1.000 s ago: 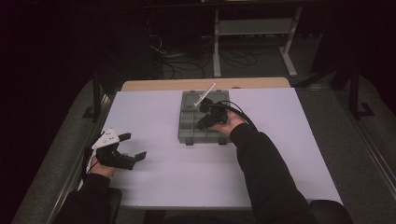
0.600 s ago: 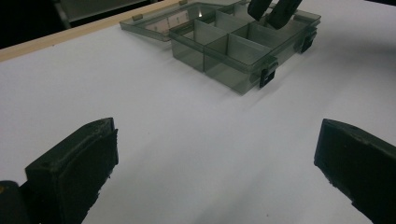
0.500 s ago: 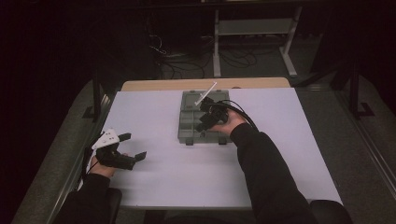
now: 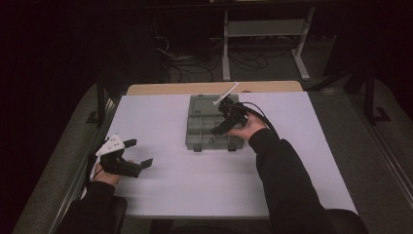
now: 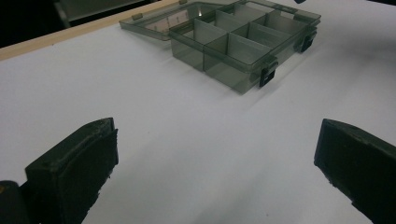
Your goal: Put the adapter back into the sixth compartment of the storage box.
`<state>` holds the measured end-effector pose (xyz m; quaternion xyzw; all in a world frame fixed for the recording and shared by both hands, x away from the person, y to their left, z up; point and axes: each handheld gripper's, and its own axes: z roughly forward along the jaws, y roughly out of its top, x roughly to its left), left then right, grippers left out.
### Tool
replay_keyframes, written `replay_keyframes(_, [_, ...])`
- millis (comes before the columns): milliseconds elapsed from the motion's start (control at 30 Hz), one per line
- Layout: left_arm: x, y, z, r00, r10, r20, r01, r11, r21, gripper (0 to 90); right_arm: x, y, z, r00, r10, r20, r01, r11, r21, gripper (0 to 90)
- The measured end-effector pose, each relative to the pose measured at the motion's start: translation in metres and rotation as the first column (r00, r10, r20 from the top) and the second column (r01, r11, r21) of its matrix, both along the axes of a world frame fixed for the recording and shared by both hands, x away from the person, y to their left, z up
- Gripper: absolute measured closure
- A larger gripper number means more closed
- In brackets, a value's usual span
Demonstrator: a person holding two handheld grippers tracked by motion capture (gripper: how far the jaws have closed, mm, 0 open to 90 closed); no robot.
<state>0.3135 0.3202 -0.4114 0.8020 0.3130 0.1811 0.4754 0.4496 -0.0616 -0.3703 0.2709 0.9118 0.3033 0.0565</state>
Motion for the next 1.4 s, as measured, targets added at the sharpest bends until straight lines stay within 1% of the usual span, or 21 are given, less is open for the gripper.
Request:
replay_keyframes(67, [0.0,0.0,0.0,1.0,0.0,0.0,0.0,1.0,0.001,0.0,-0.001,-0.005,0.002,0.9999,-0.011,-0.002,0.011,0.9999,0.012,4.8])
replay_keyframes(100, [0.0,0.0,0.0,1.0,0.0,0.0,0.0,1.0,0.001,0.0,-0.002,-0.007,0.003,0.9999,-0.016,0.003,0.016,0.9998,0.016,2.9])
replay_keyframes(200, [0.0,0.0,0.0,1.0,0.0,-0.001,0.0,1.0,0.001,0.0,-0.004,-0.014,0.006,0.9995,-0.028,0.016,0.027,0.9994,0.019,0.3])
replay_keyframes(233, [0.0,0.0,0.0,1.0,0.0,-0.001,0.0,1.0,0.0,0.0,-0.005,-0.015,0.007,0.9993,-0.034,0.014,0.033,0.9991,0.025,0.0])
replay_keyframes(567, [0.0,0.0,0.0,1.0,-0.001,-0.003,0.001,1.0,-0.002,0.0,-0.014,-0.029,0.012,0.9985,-0.05,0.02,0.049,0.9974,0.052,0.0])
replay_keyframes(700, [0.0,0.0,0.0,1.0,-0.002,-0.002,0.002,1.0,-0.002,0.0,-0.016,-0.032,0.014,0.9982,-0.052,0.03,0.05,0.997,0.058,0.0])
replay_keyframes(733, [0.001,0.0,0.0,1.0,-0.001,-0.002,0.001,1.0,-0.004,0.0,-0.021,-0.037,0.019,0.9978,-0.055,0.037,0.052,0.9957,0.076,0.0])
replay_keyframes(933, [0.001,0.0,0.0,1.0,-0.001,-0.003,0.001,1.0,-0.004,0.0,-0.029,-0.044,0.022,0.9971,-0.05,0.056,0.045,0.9956,0.082,0.0])
replay_keyframes(1100, [0.0,-0.001,0.0,1.0,0.0,-0.003,0.0,1.0,-0.007,0.0,-0.034,-0.051,0.022,0.9967,-0.055,0.059,0.05,0.995,0.086,0.0])
replay_keyframes(1133, [0.0,0.0,0.0,1.0,0.0,-0.003,0.0,1.0,-0.008,0.0,-0.038,-0.055,0.021,0.9963,-0.061,0.06,0.055,0.9938,0.097,0.0])
replay_keyframes(1200, [0.001,0.0,0.0,1.0,0.001,-0.004,-0.001,1.0,-0.008,0.0,-0.041,-0.06,0.021,0.9959,-0.065,0.064,0.058,0.9929,0.104,0.0])
replay_keyframes(1300, [0.001,0.0,0.0,1.0,0.002,-0.004,-0.002,1.0,-0.007,0.0,-0.043,-0.061,0.02,0.9957,-0.07,0.062,0.063,0.9922,0.108,0.0])
replay_keyframes(1333, [0.001,0.0,0.0,1.0,0.002,-0.004,-0.002,1.0,-0.007,0.0,-0.048,-0.069,0.016,0.9953,-0.077,0.059,0.07,0.991,0.114,0.0])
replay_keyframes(1400, [0.001,-0.001,0.0,1.0,0.002,-0.005,-0.002,1.0,-0.006,0.0,-0.048,-0.072,0.016,0.9952,-0.078,0.06,0.07,0.9906,0.117,0.0])
